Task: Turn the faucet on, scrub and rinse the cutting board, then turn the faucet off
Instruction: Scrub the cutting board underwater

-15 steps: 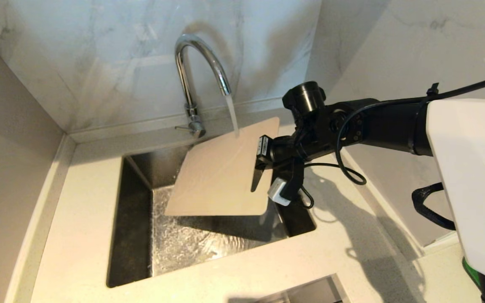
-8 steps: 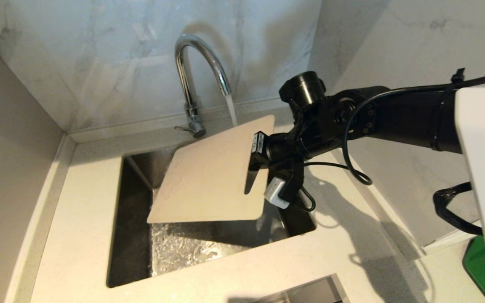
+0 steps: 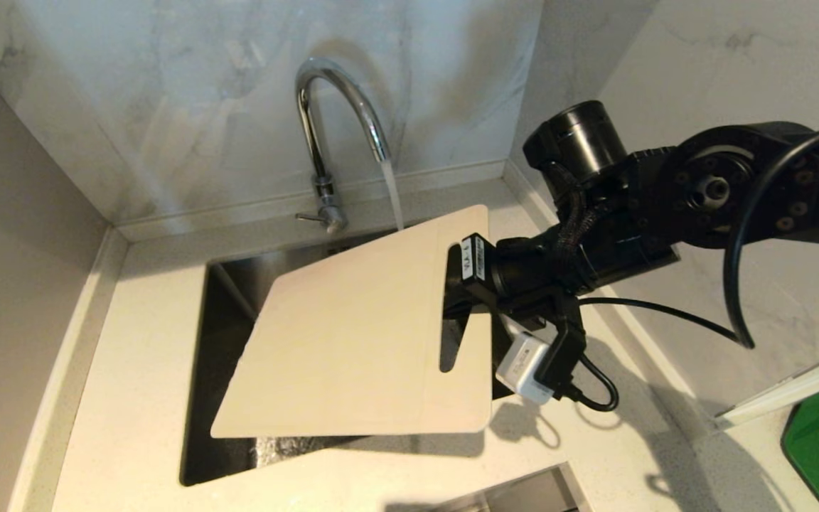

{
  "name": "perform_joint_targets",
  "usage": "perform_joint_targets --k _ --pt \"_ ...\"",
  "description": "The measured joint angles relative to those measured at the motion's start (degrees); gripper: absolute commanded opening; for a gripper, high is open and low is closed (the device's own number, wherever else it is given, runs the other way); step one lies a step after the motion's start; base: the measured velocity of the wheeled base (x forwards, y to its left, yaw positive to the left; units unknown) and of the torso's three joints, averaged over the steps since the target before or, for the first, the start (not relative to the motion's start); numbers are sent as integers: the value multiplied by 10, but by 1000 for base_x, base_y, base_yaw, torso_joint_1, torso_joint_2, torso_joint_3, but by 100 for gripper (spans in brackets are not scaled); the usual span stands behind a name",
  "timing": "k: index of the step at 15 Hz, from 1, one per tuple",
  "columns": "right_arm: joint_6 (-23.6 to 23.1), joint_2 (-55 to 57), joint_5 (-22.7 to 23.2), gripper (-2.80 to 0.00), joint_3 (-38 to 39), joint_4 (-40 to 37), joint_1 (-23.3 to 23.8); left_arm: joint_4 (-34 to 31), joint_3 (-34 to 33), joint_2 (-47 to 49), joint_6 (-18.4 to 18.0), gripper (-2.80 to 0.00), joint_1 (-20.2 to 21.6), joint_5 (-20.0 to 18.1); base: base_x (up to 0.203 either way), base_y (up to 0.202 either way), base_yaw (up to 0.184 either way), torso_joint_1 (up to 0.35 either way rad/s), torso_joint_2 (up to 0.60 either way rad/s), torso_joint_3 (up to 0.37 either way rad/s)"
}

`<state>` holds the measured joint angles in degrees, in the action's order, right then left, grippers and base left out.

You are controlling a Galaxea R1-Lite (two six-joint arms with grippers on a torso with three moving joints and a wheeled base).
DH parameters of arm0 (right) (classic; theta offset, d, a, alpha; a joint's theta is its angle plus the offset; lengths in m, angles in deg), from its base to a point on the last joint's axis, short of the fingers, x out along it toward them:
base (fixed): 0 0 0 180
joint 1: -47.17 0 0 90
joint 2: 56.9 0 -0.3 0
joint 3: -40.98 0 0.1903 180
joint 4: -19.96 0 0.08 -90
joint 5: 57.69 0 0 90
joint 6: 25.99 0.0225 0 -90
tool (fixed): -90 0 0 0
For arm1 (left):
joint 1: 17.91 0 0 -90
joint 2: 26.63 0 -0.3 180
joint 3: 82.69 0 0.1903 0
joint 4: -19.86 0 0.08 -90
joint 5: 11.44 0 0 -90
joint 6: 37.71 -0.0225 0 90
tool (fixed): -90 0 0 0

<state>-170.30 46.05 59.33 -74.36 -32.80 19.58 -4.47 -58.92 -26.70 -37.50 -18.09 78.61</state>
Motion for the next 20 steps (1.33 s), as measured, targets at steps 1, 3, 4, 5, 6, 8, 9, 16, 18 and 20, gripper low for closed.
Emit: perform_joint_targets --k 1,3,4,5,6,8,9,16,18,20 --pt "0 -14 12 -280 27 15 0 0 0 0 0 -280 0 0 0 0 0 0 0 0" --pt "0 -36 36 -280 84 56 2 0 0 0 0 -280 0 0 0 0 0 0 0 0" --pt "0 -43 42 -280 112 75 2 0 0 0 0 -280 0 0 0 0 0 0 0 0" --pt "3 -49 45 -280 142 96 3 0 0 0 0 -280 0 0 0 0 0 0 0 0" --pt "13 -55 47 -280 172 121 3 0 0 0 0 -280 0 0 0 0 0 0 0 0" --pt "42 -66 53 -280 225 186 2 0 0 0 0 -280 0 0 0 0 0 0 0 0" --pt "53 -70 55 -280 249 220 1 0 0 0 1 -280 0 0 0 0 0 0 0 0" --pt "61 -79 56 -280 293 246 0 0 0 0 0 -280 0 0 0 0 0 0 0 0" --pt "61 -79 53 -280 270 226 -2 -5 0 0 -2 -280 0 0 0 0 0 0 0 0" --pt "54 -78 36 -280 218 171 -7 -23 7 0 -17 -280 0 2 0 0 0 0 0 0"
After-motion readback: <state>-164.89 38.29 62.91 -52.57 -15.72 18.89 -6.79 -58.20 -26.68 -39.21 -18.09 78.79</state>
